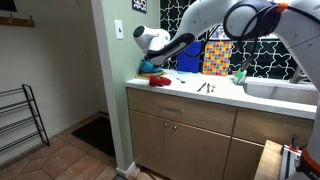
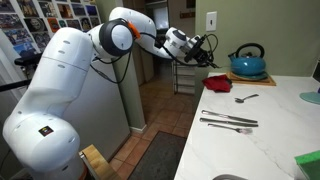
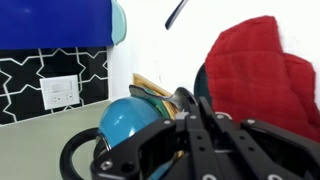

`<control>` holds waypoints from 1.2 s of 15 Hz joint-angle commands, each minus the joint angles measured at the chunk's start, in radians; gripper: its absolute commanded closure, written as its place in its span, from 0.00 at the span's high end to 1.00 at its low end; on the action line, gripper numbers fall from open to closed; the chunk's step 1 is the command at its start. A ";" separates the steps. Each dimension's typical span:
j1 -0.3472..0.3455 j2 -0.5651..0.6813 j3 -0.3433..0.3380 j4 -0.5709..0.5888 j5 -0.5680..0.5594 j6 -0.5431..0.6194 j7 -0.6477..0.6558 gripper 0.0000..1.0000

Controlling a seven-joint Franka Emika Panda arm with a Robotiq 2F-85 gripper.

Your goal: Take the spoon off of the hand towel

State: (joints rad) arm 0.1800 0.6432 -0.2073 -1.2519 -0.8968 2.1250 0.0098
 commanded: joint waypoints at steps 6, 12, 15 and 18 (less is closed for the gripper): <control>-0.071 -0.165 0.025 -0.346 -0.333 0.119 0.148 0.02; -0.145 -0.285 0.048 -0.589 -0.453 0.285 0.370 0.02; -0.189 -0.348 0.057 -0.679 -0.474 0.374 0.486 0.02; -0.196 -0.306 0.067 -0.625 -0.455 0.347 0.453 0.07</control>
State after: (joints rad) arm 0.0102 0.3384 -0.1716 -1.8790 -1.3455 2.4807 0.4643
